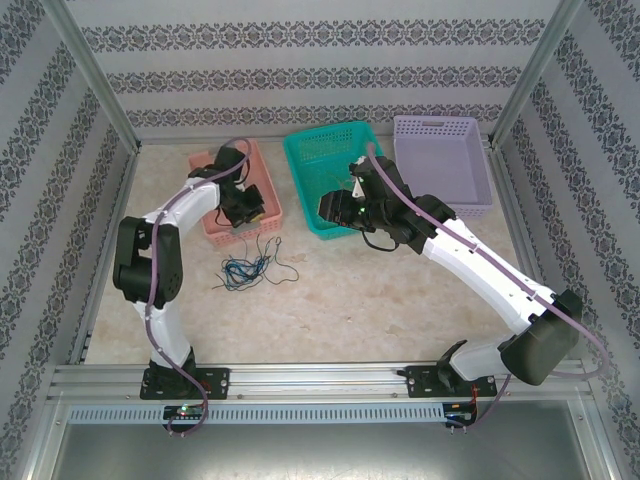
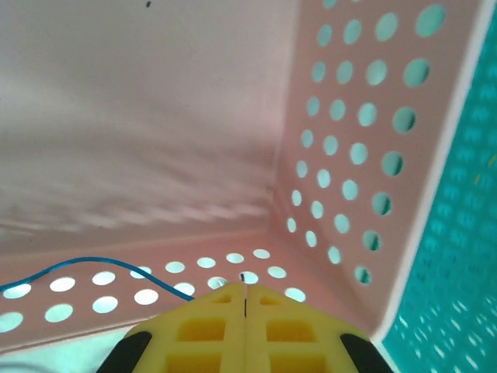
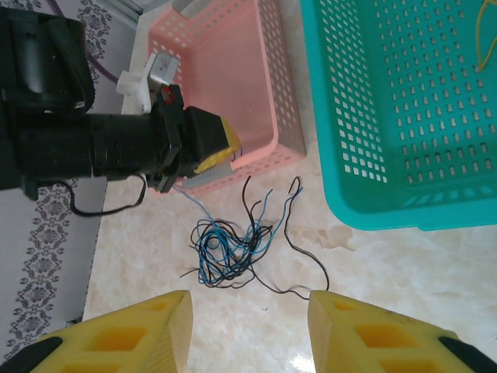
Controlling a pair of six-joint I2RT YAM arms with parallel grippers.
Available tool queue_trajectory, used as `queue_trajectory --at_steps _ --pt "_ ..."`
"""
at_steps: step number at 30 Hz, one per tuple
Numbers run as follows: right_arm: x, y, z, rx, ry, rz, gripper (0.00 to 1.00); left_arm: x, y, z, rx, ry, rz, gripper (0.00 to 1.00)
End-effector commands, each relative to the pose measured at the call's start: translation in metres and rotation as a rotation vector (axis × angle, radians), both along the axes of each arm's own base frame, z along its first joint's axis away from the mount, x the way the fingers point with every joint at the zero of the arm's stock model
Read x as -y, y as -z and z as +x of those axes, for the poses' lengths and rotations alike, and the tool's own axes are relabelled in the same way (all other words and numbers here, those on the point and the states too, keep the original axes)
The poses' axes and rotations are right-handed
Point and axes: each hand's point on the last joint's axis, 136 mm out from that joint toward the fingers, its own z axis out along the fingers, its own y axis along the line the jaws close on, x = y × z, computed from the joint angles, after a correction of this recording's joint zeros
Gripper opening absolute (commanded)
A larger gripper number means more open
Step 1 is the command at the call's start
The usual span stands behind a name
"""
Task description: Untangle the cables
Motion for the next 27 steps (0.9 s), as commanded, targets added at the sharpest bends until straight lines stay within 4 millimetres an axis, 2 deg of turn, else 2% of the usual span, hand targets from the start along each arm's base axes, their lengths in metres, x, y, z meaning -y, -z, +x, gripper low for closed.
queue_trajectory --at_steps 1,4,6,10,13,15,17,20,22,27 --pt "0.002 0.002 -0.001 -0.005 0.005 0.0 0.44 -0.003 -0.068 0.027 0.167 -0.06 -0.033 0.0" --pt "0.001 0.005 -0.005 -0.009 -0.005 -0.006 0.45 -0.003 -0.144 0.046 0.295 -0.075 -0.043 0.0" --pt "0.003 0.006 -0.008 -0.007 -0.003 -0.009 0.44 -0.004 -0.186 0.047 0.342 -0.104 -0.056 0.0" --pt "0.008 0.005 -0.011 0.003 0.006 -0.012 0.44 -0.015 -0.243 0.029 0.392 -0.193 -0.077 0.0" --pt "0.013 0.003 -0.014 0.01 0.009 -0.015 0.45 -0.022 -0.287 0.018 0.494 -0.259 -0.124 0.0" --pt "0.015 0.003 -0.015 0.014 0.01 -0.019 0.45 -0.021 -0.321 0.015 0.575 -0.272 -0.173 0.0" --pt "0.016 0.004 -0.016 0.014 0.009 -0.023 0.45 -0.019 -0.347 0.013 0.628 -0.27 -0.22 0.0" --pt "0.017 0.005 -0.018 0.011 0.007 -0.027 0.45 -0.019 -0.367 0.012 0.666 -0.268 -0.228 0.0" --pt "0.017 0.004 -0.019 0.011 0.004 -0.024 0.45 -0.024 -0.369 0.013 0.678 -0.27 -0.195 0.0" --pt "0.016 0.003 -0.019 0.014 -0.001 -0.022 0.45 -0.041 -0.356 0.018 0.676 -0.278 -0.086 0.0"
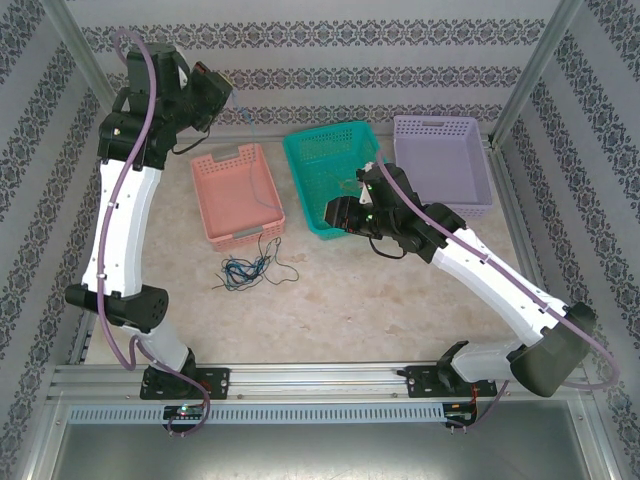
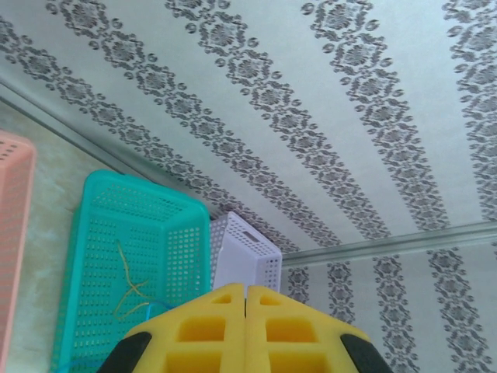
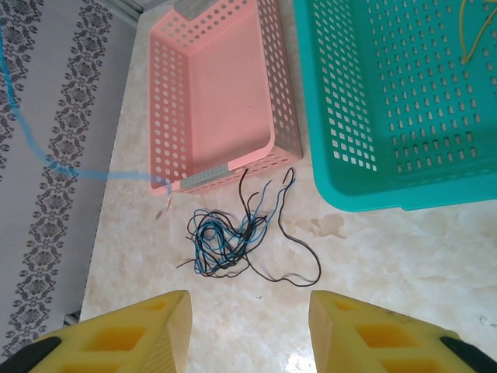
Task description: Untangle the cables
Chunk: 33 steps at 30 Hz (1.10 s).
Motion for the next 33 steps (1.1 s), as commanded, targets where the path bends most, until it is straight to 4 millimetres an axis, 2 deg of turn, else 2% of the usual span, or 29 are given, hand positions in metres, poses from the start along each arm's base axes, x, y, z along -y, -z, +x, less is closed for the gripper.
queue_trajectory --at_steps 1,6,10,14,17,19,23,26,33 --pt "0.004 0.003 -0.005 0.004 -0.004 -0.024 0.45 -0.019 0.026 0.006 -0.068 -0.045 0.099 0.0" --pt "0.004 0.007 -0.005 -0.006 -0.006 -0.027 0.45 -0.027 0.035 0.018 -0.058 -0.044 0.122 0.0" --pt "0.002 0.013 -0.005 -0.02 -0.009 -0.028 0.46 -0.033 0.053 0.032 -0.083 -0.038 0.148 0.0" --pt "0.0 0.017 -0.003 -0.03 -0.013 -0.031 0.46 -0.042 0.093 0.047 -0.162 -0.04 0.176 0.0" --pt "-0.001 0.018 -0.001 -0.034 -0.014 -0.031 0.46 -0.044 0.134 0.055 -0.246 -0.019 0.171 0.0" --pt "0.0 0.018 0.001 -0.036 -0.011 -0.034 0.46 -0.041 0.162 0.054 -0.315 0.001 0.163 0.0" --pt "0.003 0.021 0.005 -0.042 0.0 -0.036 0.46 -0.034 0.203 0.048 -0.427 0.033 0.127 0.0" --pt "0.004 0.024 0.007 -0.049 0.002 -0.033 0.46 -0.042 0.23 0.051 -0.493 0.025 0.136 0.0" --pt "-0.002 0.026 0.01 -0.061 -0.008 -0.028 0.46 -0.073 0.3 0.098 -0.594 -0.012 0.125 0.0"
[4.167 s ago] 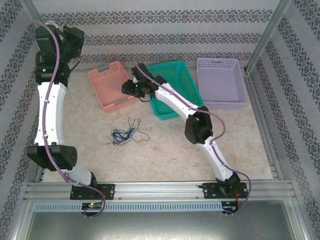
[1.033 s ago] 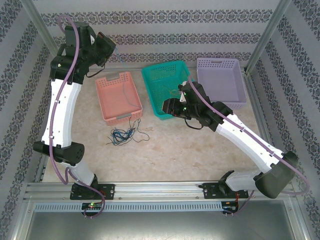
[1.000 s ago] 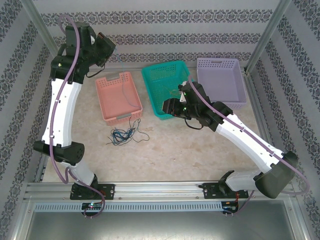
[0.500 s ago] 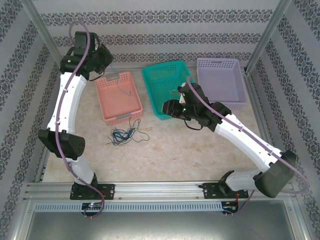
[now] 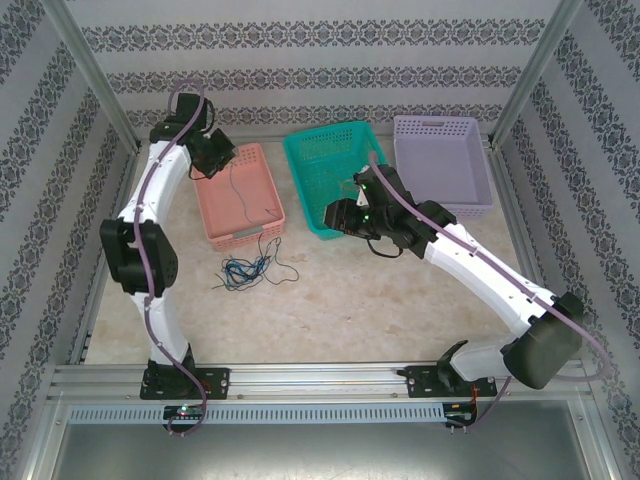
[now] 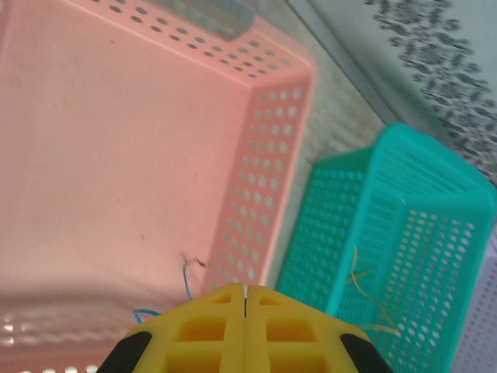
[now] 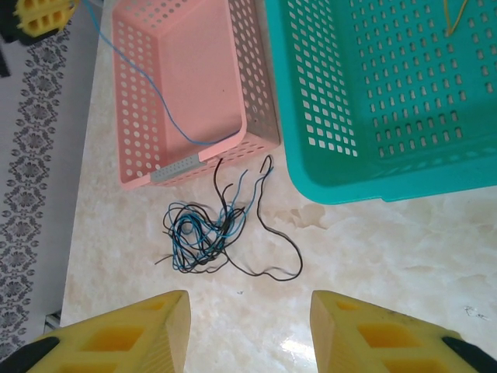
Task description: Untangle the cables
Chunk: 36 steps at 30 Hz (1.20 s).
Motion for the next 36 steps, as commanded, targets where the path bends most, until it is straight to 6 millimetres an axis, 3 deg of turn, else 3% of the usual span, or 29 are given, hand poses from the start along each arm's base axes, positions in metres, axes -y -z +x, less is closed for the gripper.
queue_trajectory --at_steps 1,2,4,7,10,12,14,16,20,22,25,28,31,34,36 --pt "-0.002 -0.003 0.003 0.005 -0.013 0.008 0.46 -0.015 0.031 0.027 -0.03 -0.004 -0.008 0.0" --pt "-0.002 -0.002 0.003 0.004 -0.011 0.005 0.46 -0.016 0.036 0.033 -0.042 -0.005 -0.013 0.03" --pt "0.0 -0.002 0.002 0.003 -0.011 -0.002 0.46 -0.019 0.042 0.039 -0.075 -0.01 -0.005 0.38" --pt "0.005 -0.001 0.0 0.003 -0.004 -0.014 0.46 -0.025 0.009 0.042 -0.016 -0.014 0.064 0.65" --pt "0.011 0.005 -0.002 -0.002 -0.002 -0.027 0.47 -0.029 -0.041 0.029 0.075 -0.025 0.138 0.76" --pt "0.014 0.011 -0.005 -0.004 -0.016 -0.054 0.47 -0.029 -0.063 0.01 0.098 -0.03 0.182 0.8" --pt "0.017 0.02 -0.008 -0.005 -0.037 -0.093 0.47 -0.025 -0.074 -0.016 0.101 -0.03 0.218 0.8" --pt "0.016 0.031 -0.013 -0.001 -0.071 -0.138 0.47 -0.011 -0.074 -0.047 0.101 -0.023 0.225 0.77" --pt "0.003 0.052 -0.027 -0.005 -0.164 -0.206 0.46 0.023 -0.034 -0.128 0.005 0.003 0.174 0.69" --pt "-0.006 0.063 -0.035 -0.009 -0.214 -0.226 0.46 0.036 0.001 -0.173 -0.081 0.001 0.109 0.67" --pt "-0.021 0.077 -0.045 -0.029 -0.268 -0.22 0.48 0.046 0.053 -0.223 -0.191 -0.058 -0.02 0.69" --pt "-0.039 0.088 -0.055 -0.052 -0.32 -0.211 0.48 0.048 0.086 -0.238 -0.206 -0.118 -0.086 0.74" --pt "-0.056 0.096 -0.064 -0.079 -0.36 -0.205 0.49 0.049 0.1 -0.227 -0.164 -0.127 -0.094 0.77" --pt "-0.064 0.105 -0.07 -0.121 -0.356 -0.18 0.5 0.048 0.117 -0.218 -0.17 -0.107 -0.062 0.76" --pt "-0.063 0.113 -0.072 -0.156 -0.329 -0.164 0.51 0.044 0.135 -0.225 -0.247 -0.104 -0.019 0.71"
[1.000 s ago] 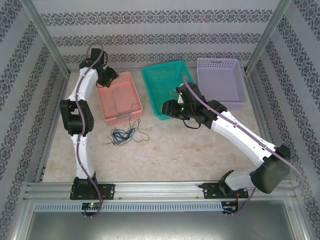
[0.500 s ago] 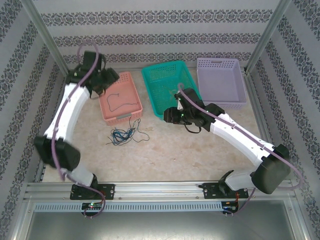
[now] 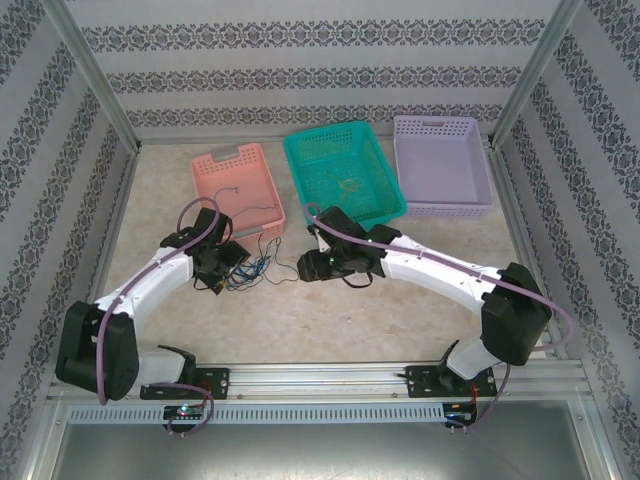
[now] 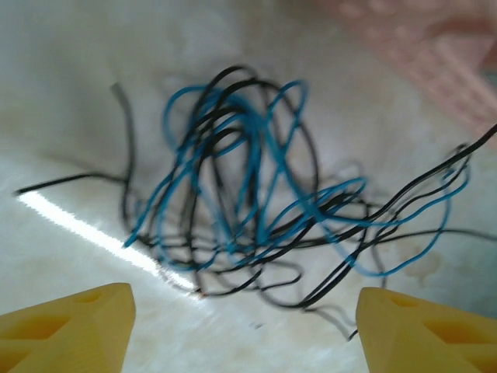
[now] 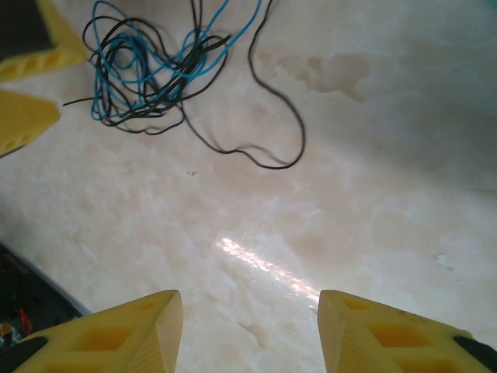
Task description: Untangle the cables
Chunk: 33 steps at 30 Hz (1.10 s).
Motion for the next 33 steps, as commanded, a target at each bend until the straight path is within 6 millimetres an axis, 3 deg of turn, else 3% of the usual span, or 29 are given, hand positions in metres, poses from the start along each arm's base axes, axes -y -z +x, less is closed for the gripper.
queue_trajectory --at_steps 1,4,8,11,19,23,26,31,33 --pt "-0.005 0.01 -0.005 -0.06 0.04 0.044 0.51 -0.001 0.014 0.013 -0.003 -0.003 0.024 0.66" --pt "-0.004 0.015 -0.008 -0.091 0.068 0.07 0.52 -0.001 0.034 0.003 -0.039 0.009 0.034 0.53" --pt "0.002 0.025 -0.013 -0.115 0.096 0.061 0.52 0.008 0.052 -0.002 -0.056 0.072 0.054 0.21" --pt "0.013 0.034 -0.013 -0.145 0.154 0.047 0.52 0.023 0.053 -0.01 -0.059 0.129 0.054 0.01" --pt "0.054 0.062 -0.017 -0.331 0.482 0.124 0.51 0.085 0.028 -0.044 -0.01 0.241 0.008 0.0" --pt "0.053 0.079 -0.023 -0.455 0.65 0.219 0.51 0.102 0.027 -0.047 0.007 0.228 -0.01 0.0" --pt "0.05 0.089 -0.026 -0.504 0.737 0.231 0.5 0.097 0.02 -0.051 0.006 0.223 0.034 0.0" --pt "0.029 0.093 -0.019 -0.562 0.779 0.269 0.49 0.062 -0.001 -0.062 0.056 0.146 0.122 0.0" --pt "0.021 0.096 -0.021 -0.599 0.798 0.253 0.49 0.057 -0.003 -0.064 0.077 0.119 0.11 0.0"
